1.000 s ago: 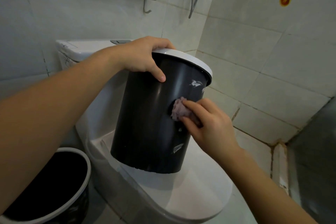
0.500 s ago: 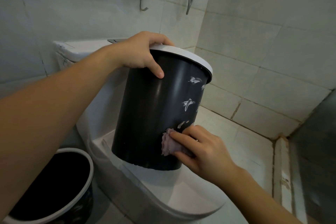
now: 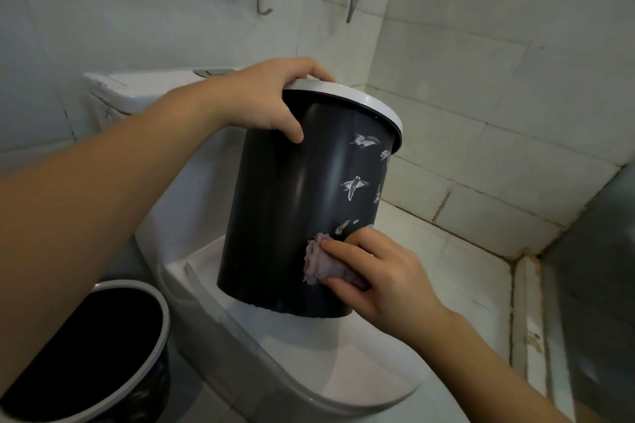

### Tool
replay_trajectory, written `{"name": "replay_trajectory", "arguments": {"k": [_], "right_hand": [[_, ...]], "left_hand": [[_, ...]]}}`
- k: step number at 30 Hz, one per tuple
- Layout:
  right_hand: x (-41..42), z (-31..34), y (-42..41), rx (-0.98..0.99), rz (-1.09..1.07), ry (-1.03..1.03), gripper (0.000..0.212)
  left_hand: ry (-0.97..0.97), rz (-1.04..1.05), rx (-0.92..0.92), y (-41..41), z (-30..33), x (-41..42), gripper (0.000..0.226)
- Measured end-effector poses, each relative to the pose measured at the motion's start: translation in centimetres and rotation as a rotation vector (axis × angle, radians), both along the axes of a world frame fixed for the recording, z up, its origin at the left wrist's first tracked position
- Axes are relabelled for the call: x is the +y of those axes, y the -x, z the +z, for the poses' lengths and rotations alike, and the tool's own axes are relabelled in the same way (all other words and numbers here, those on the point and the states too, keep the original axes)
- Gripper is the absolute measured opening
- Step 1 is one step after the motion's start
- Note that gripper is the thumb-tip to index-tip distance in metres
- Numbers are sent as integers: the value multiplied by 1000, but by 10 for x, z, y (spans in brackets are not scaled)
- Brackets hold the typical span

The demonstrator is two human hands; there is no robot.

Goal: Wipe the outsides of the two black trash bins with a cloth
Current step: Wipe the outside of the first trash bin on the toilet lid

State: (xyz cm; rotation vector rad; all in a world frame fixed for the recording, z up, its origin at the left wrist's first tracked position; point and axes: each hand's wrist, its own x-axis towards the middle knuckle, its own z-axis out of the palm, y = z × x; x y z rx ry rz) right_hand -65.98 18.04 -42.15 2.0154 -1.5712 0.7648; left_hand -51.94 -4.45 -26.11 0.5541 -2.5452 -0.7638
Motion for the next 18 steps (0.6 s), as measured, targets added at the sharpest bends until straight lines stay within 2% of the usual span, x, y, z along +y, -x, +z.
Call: {"name": "replay_trajectory", "arguments": {"k": [4,8,13,18], "right_hand": [[0,0,1,-34,6,4,36],[2,-1,3,-44,-17,-6,36],[4,-2,-1,-28,-24,-17,37],[6,-3,-1,-26,-16,-7,38]], "left_hand": [[-13,7,-14,6,-2,6,75],[47,58,-24,10,0,10,67],[117,43,-23,14,1,11,68],[90,8,-34,14,-2,10,88]]}}
